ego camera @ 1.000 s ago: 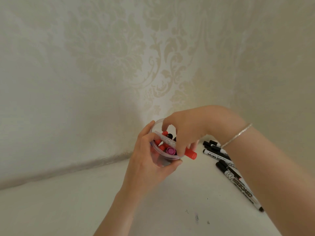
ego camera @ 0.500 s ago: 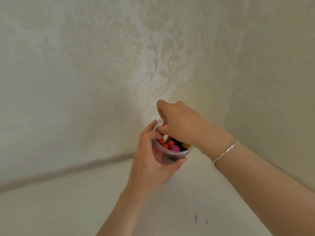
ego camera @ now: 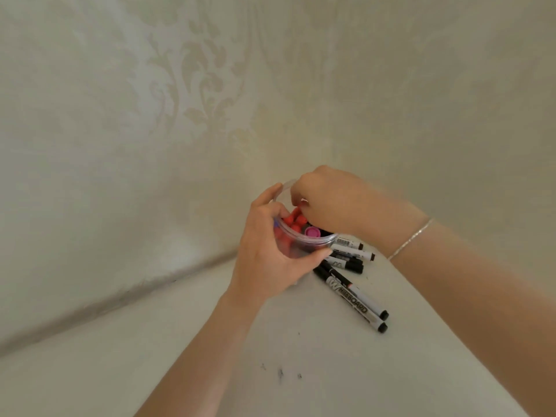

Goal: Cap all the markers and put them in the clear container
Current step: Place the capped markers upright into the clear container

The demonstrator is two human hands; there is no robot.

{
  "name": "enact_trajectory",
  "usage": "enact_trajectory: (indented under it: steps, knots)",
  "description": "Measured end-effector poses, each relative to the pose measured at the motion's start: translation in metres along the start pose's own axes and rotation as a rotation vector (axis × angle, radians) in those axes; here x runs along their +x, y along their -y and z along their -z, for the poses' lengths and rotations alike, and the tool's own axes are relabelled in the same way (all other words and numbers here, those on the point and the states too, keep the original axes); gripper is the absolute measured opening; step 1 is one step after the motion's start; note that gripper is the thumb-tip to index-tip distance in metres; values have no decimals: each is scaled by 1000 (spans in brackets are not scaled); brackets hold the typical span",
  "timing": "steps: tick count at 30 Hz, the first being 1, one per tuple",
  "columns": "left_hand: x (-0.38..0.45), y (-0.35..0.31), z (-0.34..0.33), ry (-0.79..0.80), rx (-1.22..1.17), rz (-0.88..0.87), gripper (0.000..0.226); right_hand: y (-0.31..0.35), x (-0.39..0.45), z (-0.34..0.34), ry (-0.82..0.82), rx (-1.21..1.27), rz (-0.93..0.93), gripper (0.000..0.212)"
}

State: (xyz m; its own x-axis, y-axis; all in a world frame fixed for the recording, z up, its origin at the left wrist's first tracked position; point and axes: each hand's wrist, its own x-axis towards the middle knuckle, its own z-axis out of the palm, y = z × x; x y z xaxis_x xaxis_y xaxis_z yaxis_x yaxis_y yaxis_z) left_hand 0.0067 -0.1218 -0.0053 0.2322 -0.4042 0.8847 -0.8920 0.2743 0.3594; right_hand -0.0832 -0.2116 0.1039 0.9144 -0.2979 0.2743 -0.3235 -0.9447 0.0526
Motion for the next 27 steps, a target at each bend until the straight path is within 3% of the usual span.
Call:
enact_trajectory:
  steps: [5,7,10,14,18,22,27]
  knots:
    - [12,12,-15,90,27,-78,76,-17,-4,-20,44,49,-11,11]
    - [17,13,-15,136,28,-80,83,-23,-2,-21,64,142,-23,19]
    - [20,14,-13,188,-66,75,112,-27,-4,-18,93,239,-11,39]
    - [22,13,-8,377,-275,336,136,-22,-4,-16,116,340,46,48]
    - [25,18,-1,398,-258,417,131,-19,1,-8,61,267,25,57]
    - [27,26,7,440,-294,443,128,-7,0,-14,23,-43,62,38]
    - [34,26,18,531,-383,489,116,4,6,-12,158,64,39,36]
